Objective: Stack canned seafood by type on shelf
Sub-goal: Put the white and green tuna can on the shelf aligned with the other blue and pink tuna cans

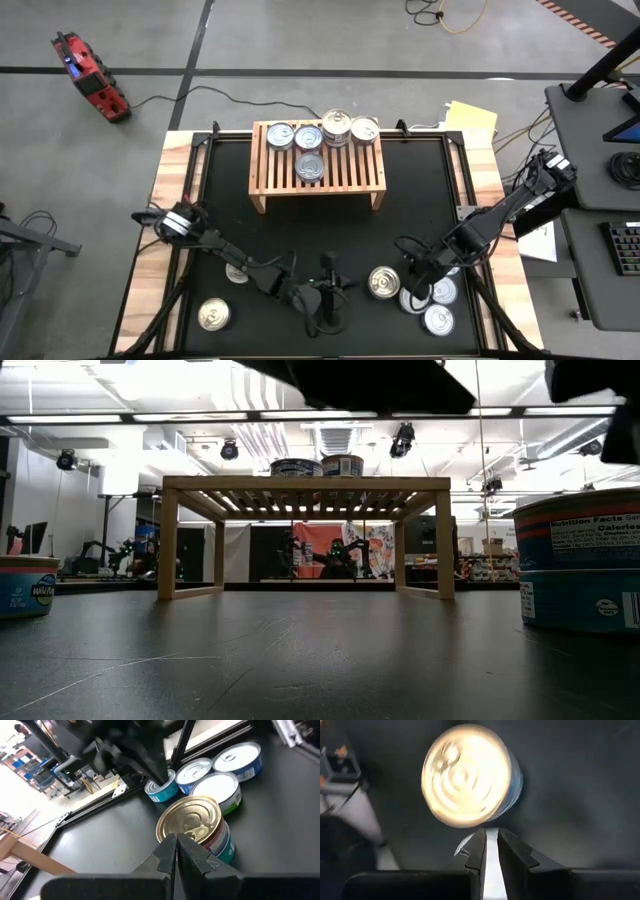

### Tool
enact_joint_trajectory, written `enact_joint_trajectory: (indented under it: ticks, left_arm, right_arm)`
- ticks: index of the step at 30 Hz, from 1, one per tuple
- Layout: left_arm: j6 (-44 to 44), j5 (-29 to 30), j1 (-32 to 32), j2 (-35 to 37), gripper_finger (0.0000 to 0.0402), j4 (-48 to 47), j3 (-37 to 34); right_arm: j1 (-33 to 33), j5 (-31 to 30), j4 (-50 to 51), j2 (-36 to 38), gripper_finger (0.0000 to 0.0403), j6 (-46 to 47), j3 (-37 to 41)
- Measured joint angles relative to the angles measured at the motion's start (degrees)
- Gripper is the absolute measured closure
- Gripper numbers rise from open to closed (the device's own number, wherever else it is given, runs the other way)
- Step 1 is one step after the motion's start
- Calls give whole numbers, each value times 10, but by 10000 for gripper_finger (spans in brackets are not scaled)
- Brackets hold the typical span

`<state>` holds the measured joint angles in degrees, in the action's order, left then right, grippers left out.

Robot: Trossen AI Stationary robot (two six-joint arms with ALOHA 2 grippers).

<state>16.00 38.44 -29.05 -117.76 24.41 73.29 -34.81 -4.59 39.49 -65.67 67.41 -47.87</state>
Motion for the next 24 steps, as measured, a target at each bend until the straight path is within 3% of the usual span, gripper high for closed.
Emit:
enact_joint_trajectory:
  ticks: [12, 17, 24]
  left_arm:
    - [-2, -38, 19, -44, 401, 41, 20]
    - [-6, -39, 19, -47, 401, 40, 19]
    - [-20, -40, 19, -49, 401, 39, 17]
  right_arm:
    - [-1, -13, 22, 0, 364, 6, -13]
    - [-2, 32, 28, -3, 364, 18, -13]
    - [-22, 46, 83, -31, 364, 67, -13]
